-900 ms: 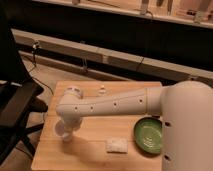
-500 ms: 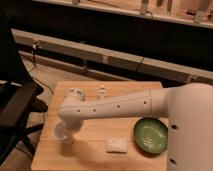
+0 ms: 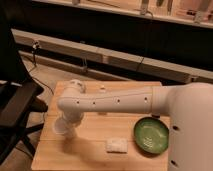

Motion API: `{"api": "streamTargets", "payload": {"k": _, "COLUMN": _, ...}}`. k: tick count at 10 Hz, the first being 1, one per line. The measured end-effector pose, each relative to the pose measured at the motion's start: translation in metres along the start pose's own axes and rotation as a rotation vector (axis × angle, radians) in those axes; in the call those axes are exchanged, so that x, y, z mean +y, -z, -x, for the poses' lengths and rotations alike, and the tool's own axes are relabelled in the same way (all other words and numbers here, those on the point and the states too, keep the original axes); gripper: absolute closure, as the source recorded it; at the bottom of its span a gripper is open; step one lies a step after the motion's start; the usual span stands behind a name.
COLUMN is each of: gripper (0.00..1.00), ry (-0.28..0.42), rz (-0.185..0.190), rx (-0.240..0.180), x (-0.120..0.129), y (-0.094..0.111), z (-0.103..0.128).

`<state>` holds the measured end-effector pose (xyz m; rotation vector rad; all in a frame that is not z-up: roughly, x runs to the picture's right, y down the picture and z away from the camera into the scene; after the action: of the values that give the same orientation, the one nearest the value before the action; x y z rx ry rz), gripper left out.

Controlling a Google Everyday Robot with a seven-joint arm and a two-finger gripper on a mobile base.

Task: Pick up the ceramic cup

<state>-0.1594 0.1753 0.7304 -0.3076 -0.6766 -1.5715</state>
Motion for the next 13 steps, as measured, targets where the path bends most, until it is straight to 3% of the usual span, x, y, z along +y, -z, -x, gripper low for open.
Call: {"api": "streamTargets", "payload": {"k": 13, "gripper": 1.0, "ry": 0.003, "rz": -0.002, "rx": 0.002, "x": 0.002, "y": 0.037, "z": -0.021}}
